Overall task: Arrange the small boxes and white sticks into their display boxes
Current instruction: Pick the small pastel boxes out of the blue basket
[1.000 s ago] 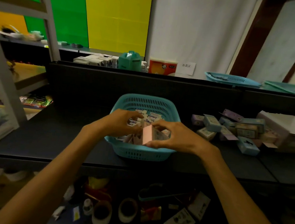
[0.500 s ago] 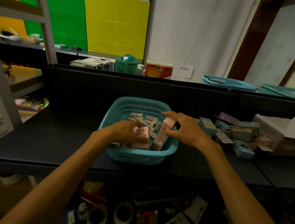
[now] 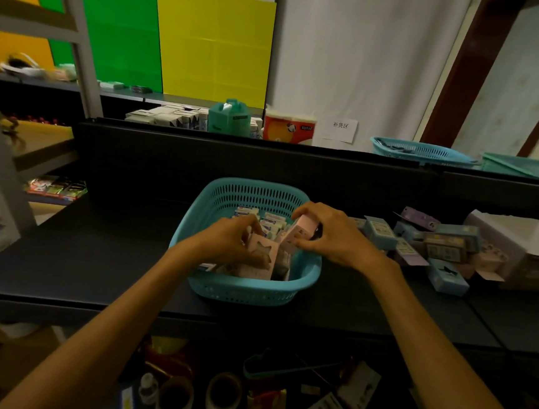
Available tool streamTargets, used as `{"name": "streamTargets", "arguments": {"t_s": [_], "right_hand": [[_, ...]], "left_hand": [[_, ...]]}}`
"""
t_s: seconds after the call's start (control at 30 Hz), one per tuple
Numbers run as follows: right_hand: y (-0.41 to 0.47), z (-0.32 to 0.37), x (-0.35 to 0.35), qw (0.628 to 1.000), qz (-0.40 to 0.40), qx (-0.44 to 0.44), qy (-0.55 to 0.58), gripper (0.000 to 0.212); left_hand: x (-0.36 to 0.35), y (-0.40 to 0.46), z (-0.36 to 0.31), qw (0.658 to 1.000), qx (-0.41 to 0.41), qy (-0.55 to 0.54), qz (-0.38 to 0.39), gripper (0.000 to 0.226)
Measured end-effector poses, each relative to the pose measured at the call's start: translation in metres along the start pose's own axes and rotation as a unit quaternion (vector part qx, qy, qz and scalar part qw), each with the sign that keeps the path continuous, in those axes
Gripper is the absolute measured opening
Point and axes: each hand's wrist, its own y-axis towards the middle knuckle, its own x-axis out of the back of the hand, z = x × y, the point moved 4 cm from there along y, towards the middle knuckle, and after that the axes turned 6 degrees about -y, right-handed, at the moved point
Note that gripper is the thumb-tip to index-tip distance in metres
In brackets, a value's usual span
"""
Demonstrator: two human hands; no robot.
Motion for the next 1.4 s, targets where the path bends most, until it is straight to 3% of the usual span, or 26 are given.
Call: {"name": "streamTargets", "arguments": {"t_s": [0.27, 0.4, 0.53, 0.67, 0.8, 0.93, 1.07, 1.2, 1.4], "right_hand": [[0.005, 0.000, -0.001, 0.996, 0.081, -0.027, -0.018, 0.055], [0.010, 0.001, 0.001, 0.999, 0.002, 0.002, -0.042, 0.050], [0.015, 0.000, 0.001, 0.993, -0.081, 0.016, -0.082, 0.043], [0.019, -0.005, -0.018, 0.985, 0.024, -0.009, -0.172, 0.050], [0.016, -0.003, -0.027, 0.982, 0.121, -0.036, -0.143, 0.049], [0.018, -0.001, -0.026, 0.986, 0.118, -0.047, -0.104, 0.037], [0.025, 0.001, -0.036, 0.985, 0.112, -0.072, -0.109, 0.040], [0.028, 0.004, -0.043, 0.969, 0.184, -0.055, -0.156, 0.041], [0.024, 0.005, -0.040, 0.945, 0.240, -0.032, -0.219, 0.068]], "left_hand": [[0.020, -0.008, 0.009, 0.996, 0.001, -0.066, -0.068, 0.046], [0.036, -0.016, 0.006, 0.982, -0.026, -0.098, -0.158, 0.049], [0.043, -0.021, 0.000, 0.973, -0.049, -0.063, -0.216, 0.065], [0.041, -0.021, 0.002, 0.974, -0.052, -0.050, -0.216, 0.058], [0.040, -0.022, 0.006, 0.975, -0.055, -0.057, -0.210, 0.039], [0.039, -0.021, 0.008, 0.976, -0.052, -0.063, -0.203, 0.033], [0.036, -0.019, 0.008, 0.976, -0.055, -0.074, -0.198, 0.035], [0.036, -0.018, 0.010, 0.975, -0.059, -0.081, -0.196, 0.036], [0.037, -0.019, 0.012, 0.974, -0.068, -0.085, -0.198, 0.036]]}}
